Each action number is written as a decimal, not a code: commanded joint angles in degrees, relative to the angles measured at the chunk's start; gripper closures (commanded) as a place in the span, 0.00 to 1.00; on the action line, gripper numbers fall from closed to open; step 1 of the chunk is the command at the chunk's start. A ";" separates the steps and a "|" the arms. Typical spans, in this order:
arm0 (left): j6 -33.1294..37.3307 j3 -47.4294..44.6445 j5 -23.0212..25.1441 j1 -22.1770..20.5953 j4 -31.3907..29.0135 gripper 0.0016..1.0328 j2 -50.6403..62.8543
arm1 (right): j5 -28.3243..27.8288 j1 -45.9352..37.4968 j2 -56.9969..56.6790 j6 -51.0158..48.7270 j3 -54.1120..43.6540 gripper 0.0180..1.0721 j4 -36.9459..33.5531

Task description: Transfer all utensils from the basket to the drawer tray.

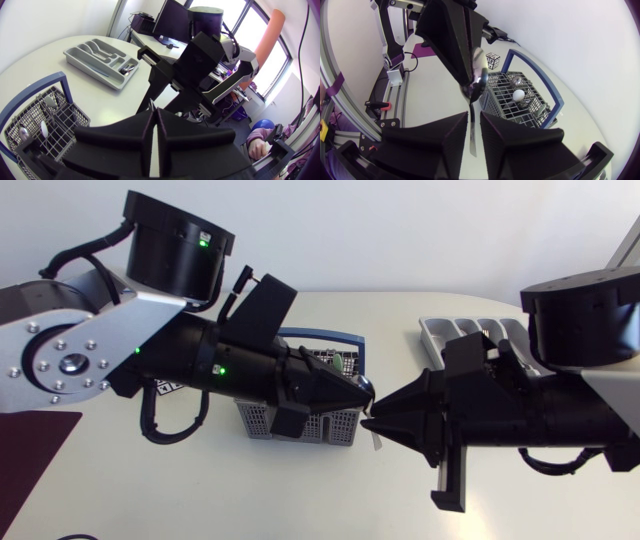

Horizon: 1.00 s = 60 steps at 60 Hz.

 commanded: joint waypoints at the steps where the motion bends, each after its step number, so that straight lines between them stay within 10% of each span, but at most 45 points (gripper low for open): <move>1: -1.03 2.02 0.69 -0.38 0.03 0.97 0.31 | -0.41 1.09 0.49 1.46 -1.69 0.91 0.58; 27: -1.74 5.09 0.08 0.67 0.12 0.36 0.49 | 0.03 0.82 0.57 1.46 -2.83 0.94 -0.65; 60: 3.27 5.35 -21.63 9.11 -1.73 0.33 6.29 | 0.21 -36.70 -0.74 -21.48 -6.17 0.94 -6.53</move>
